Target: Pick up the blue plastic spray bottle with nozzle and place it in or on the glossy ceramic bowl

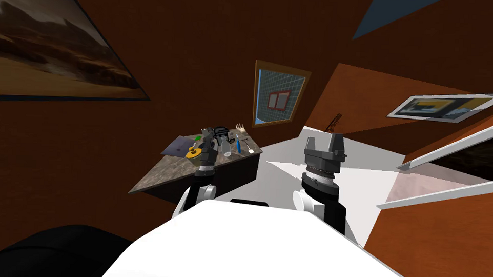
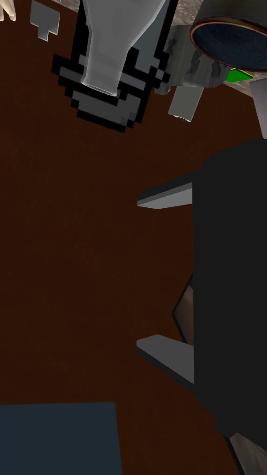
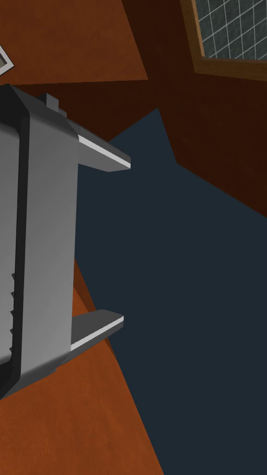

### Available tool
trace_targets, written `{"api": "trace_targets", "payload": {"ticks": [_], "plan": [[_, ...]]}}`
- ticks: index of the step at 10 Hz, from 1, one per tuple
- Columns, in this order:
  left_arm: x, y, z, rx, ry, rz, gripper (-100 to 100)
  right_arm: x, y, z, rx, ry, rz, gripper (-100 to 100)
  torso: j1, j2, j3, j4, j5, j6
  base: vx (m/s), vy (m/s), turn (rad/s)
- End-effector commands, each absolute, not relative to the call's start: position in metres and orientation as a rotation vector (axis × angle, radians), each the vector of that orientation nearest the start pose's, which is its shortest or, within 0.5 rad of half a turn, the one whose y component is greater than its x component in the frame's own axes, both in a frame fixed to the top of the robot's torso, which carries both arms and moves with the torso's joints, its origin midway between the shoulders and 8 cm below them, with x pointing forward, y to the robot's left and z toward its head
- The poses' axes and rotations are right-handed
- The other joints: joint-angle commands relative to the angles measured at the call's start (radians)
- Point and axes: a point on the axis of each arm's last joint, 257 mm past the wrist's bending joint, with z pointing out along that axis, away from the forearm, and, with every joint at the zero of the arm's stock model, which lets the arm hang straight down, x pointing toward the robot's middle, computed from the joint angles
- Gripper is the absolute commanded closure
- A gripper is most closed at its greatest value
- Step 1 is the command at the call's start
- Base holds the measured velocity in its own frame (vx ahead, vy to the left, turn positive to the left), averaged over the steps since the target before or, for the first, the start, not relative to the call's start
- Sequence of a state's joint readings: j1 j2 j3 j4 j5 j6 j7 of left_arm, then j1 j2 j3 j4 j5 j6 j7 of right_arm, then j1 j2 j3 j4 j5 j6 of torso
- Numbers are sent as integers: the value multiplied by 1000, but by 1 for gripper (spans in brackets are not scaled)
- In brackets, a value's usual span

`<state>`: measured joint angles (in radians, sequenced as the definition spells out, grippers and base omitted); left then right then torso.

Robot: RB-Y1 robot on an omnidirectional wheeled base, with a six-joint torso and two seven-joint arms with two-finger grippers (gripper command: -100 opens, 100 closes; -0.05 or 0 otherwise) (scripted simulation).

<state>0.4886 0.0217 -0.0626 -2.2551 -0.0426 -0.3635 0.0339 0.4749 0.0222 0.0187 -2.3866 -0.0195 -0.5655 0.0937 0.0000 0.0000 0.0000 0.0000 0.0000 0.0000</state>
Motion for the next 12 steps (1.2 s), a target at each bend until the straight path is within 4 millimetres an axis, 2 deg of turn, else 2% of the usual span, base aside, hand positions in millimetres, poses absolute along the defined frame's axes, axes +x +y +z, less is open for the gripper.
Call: {"api": "trace_targets", "payload": {"ticks": [1, 5, 9, 10, 12], "plan": [[376, 255, -23, -744, 824, -1296, -100, 308, -269, 89, 502, 462, 1290, 0, 0, 0, 0, 0, 0, 0, 31, -47, -17], [381, 263, -58, -736, 991, -1175, -100, 308, -269, 89, 502, 462, 1290, 0, -8, -5, -3, -1, -2, 0, 73, -120, -14], [380, 281, -106, -740, 1186, -998, -100, 308, -269, 89, 502, 462, 1290, 0, -10, -6, -4, -1, -2, 0, 87, -160, -16], [380, 281, -106, -740, 1186, -998, -100, 308, -269, 89, 502, 462, 1290, 0, -11, -6, -4, -2, -3, 0, 66, -122, 5], [376, 294, -132, -741, 1285, -897, -100, 308, -269, 89, 502, 462, 1290, 0, -7, -5, -3, -1, -2, 0, 87, -105, -17]]}}
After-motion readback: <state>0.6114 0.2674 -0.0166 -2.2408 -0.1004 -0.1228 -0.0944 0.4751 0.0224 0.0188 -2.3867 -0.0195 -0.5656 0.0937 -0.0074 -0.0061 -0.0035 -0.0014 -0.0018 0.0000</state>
